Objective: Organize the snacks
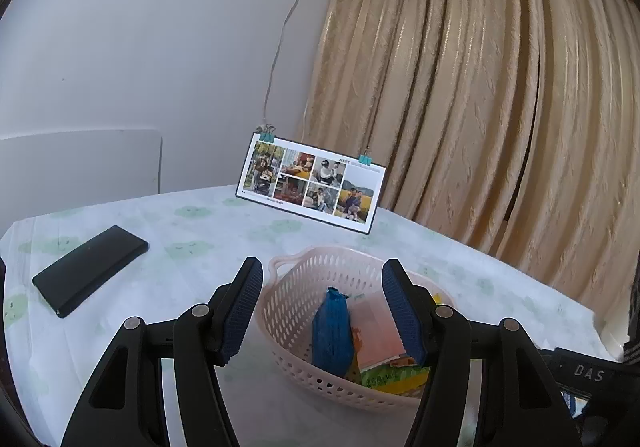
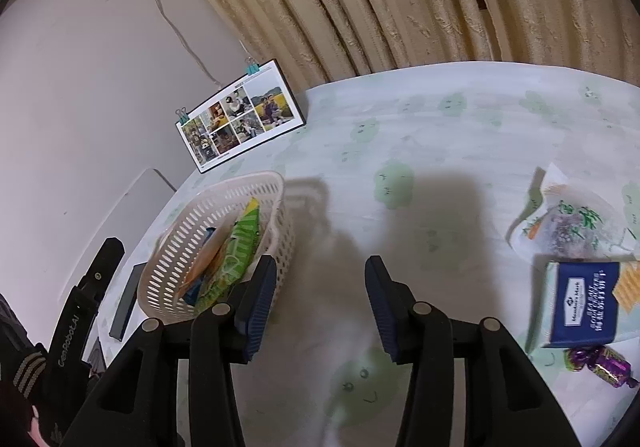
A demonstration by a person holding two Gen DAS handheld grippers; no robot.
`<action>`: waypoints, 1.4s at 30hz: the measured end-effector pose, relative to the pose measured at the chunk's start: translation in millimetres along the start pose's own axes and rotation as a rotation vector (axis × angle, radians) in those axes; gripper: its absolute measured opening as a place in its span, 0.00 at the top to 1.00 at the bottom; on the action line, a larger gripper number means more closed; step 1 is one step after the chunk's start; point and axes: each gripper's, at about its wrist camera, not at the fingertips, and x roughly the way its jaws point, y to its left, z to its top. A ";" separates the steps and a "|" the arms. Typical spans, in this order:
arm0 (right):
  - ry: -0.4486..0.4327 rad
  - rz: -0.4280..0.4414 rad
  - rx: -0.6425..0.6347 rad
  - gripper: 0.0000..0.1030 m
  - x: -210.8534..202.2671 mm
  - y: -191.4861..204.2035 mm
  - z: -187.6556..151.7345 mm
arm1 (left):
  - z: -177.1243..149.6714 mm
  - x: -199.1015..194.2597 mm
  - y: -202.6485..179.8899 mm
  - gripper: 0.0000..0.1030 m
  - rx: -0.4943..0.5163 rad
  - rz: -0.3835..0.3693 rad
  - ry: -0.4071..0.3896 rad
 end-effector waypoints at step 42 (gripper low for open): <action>-0.074 -0.151 0.069 0.50 -47.1 -60.6 -14.4 | -14.8 -13.4 -32.6 0.39 0.138 -0.011 -0.020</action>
